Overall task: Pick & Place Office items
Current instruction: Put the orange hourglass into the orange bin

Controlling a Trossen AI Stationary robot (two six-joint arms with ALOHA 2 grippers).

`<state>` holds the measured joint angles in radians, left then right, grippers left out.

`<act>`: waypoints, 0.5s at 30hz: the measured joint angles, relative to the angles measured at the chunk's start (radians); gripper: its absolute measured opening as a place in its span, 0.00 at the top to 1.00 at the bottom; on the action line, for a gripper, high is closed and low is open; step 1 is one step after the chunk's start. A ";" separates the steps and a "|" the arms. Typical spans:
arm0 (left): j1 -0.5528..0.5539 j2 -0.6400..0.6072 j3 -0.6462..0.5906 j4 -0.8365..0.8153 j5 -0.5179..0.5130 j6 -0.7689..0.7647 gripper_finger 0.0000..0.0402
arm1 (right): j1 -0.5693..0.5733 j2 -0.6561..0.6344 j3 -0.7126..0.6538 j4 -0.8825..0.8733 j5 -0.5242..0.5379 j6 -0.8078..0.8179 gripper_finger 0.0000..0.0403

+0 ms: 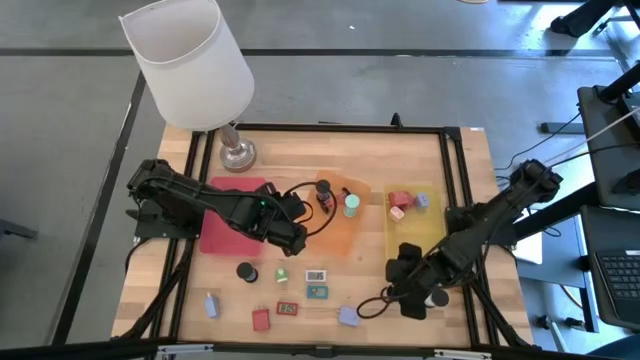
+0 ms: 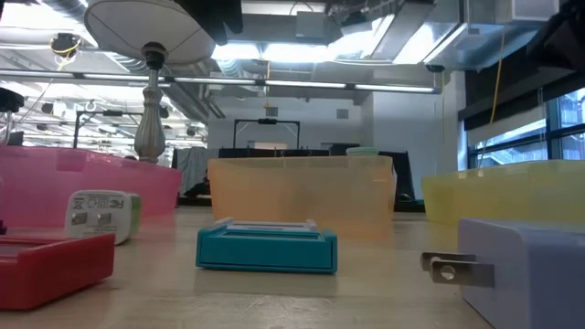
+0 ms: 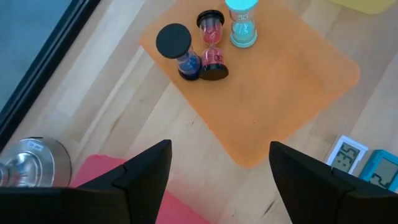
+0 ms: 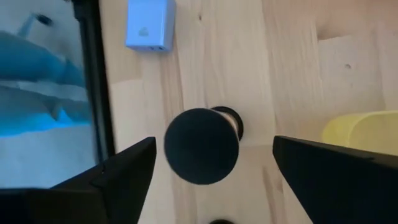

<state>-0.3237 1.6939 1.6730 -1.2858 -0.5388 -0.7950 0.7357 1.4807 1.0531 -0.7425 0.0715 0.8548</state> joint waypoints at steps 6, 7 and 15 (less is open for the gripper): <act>0.000 0.000 0.000 0.003 0.005 -0.022 0.34 | 0.000 0.017 0.000 0.002 -0.005 -0.006 0.15; 0.000 0.000 0.000 0.003 0.003 -0.026 0.34 | 0.000 0.017 0.000 0.002 -0.004 -0.013 0.15; 0.000 0.000 0.000 0.003 -0.016 -0.047 0.34 | 0.004 0.030 0.000 0.003 0.025 -0.102 0.15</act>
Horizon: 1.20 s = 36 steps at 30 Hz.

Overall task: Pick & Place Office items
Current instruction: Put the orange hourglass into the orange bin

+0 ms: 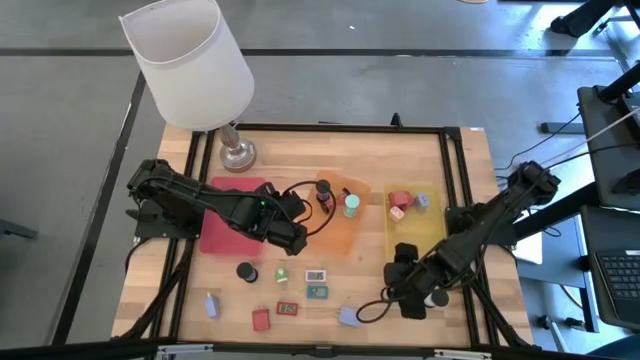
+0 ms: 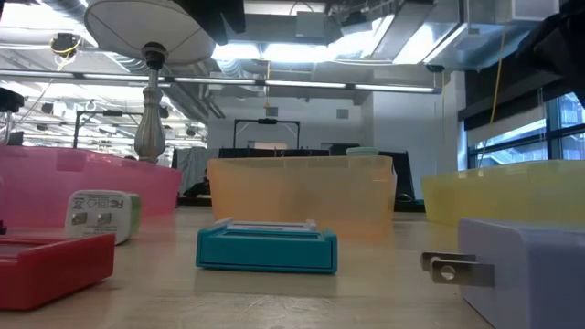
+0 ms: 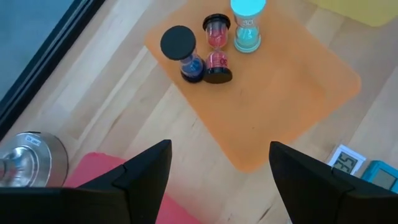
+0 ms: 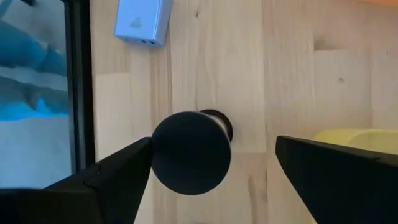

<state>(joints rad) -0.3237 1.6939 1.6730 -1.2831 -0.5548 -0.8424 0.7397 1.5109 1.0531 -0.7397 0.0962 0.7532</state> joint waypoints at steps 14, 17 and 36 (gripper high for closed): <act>0.000 0.000 0.000 0.000 -0.029 -0.012 0.34 | 0.032 0.055 -0.001 0.044 -0.003 -0.038 0.15; 0.000 0.000 0.000 0.000 -0.032 -0.012 0.34 | 0.028 0.055 -0.001 0.044 0.002 -0.025 0.15; 0.000 0.000 0.000 0.000 -0.029 0.006 0.34 | 0.047 0.182 0.000 0.128 0.129 0.749 0.15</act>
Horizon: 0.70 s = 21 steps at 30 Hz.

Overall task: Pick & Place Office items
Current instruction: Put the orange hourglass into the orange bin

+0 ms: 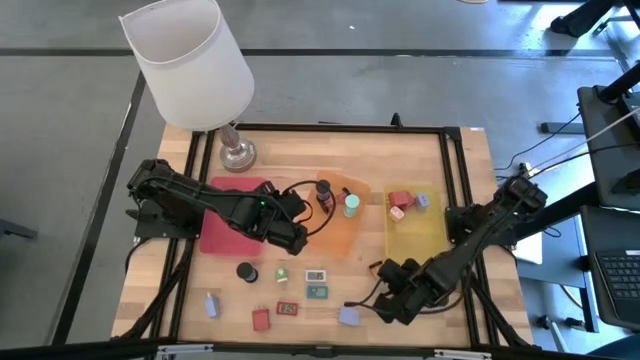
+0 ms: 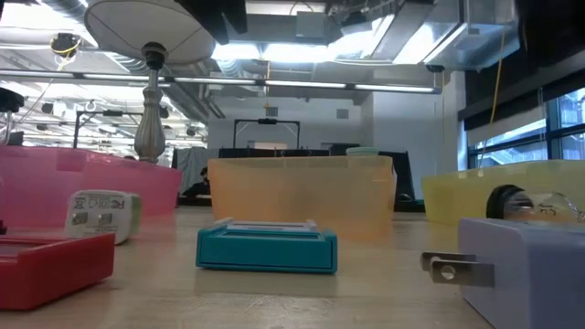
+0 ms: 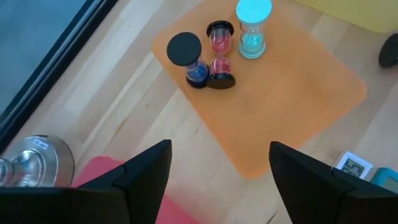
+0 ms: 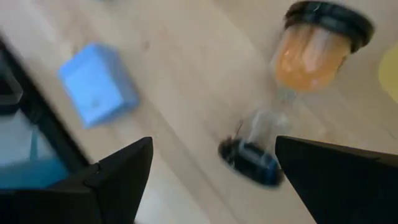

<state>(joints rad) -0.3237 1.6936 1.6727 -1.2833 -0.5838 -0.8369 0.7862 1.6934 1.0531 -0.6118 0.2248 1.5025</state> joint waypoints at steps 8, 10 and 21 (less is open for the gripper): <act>0.000 0.000 0.000 -0.001 0.036 0.084 0.34 | -0.037 0.095 0.000 -0.024 0.016 0.307 0.15; 0.000 0.000 0.000 -0.001 0.042 0.106 0.34 | -0.046 0.117 0.000 -0.023 -0.006 0.366 0.15; 0.000 0.000 0.000 -0.002 0.039 0.174 0.34 | -0.070 0.148 0.003 -0.041 -0.026 0.474 0.24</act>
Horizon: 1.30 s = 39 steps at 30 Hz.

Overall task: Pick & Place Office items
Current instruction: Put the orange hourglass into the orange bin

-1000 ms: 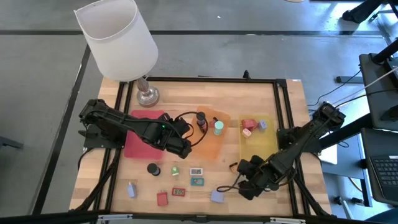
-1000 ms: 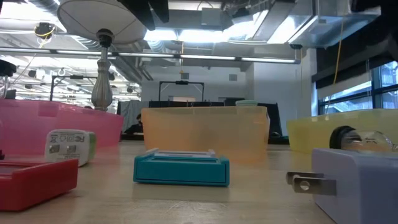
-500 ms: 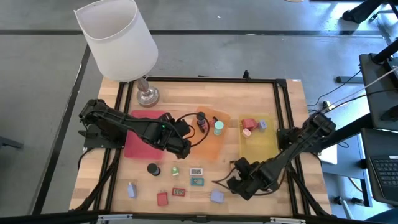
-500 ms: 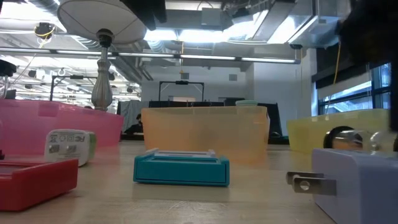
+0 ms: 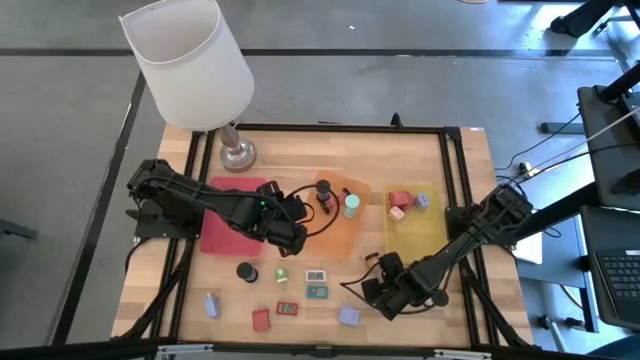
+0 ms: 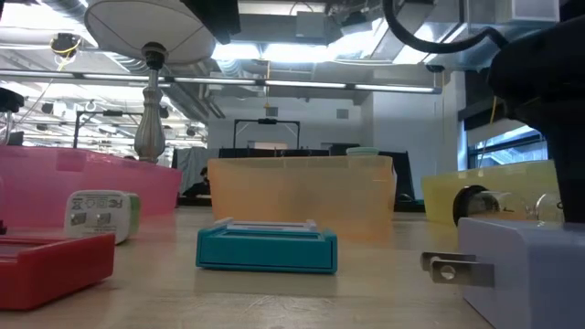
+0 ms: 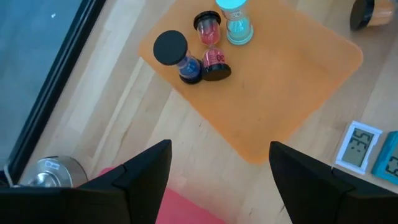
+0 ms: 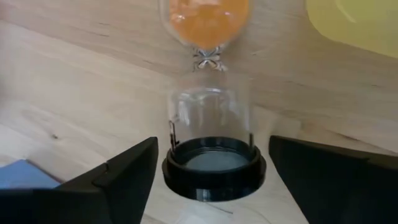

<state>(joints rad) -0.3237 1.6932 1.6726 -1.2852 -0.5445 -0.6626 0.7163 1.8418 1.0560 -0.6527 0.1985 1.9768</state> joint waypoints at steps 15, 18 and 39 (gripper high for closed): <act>0.000 0.000 0.000 0.000 -0.040 0.022 0.34 | -0.017 -0.002 -0.002 -0.022 0.006 0.005 0.37; 0.000 0.000 0.000 0.000 -0.040 0.022 0.34 | -0.019 -0.002 -0.003 -0.026 -0.013 0.005 0.45; -0.031 0.000 0.000 0.164 0.045 0.627 0.34 | -0.028 -0.212 0.190 -0.025 0.096 -0.552 0.46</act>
<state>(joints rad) -0.3551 1.6936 1.6726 -1.1215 -0.4999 -0.0353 0.6886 1.6296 1.2460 -0.6777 0.2944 1.4244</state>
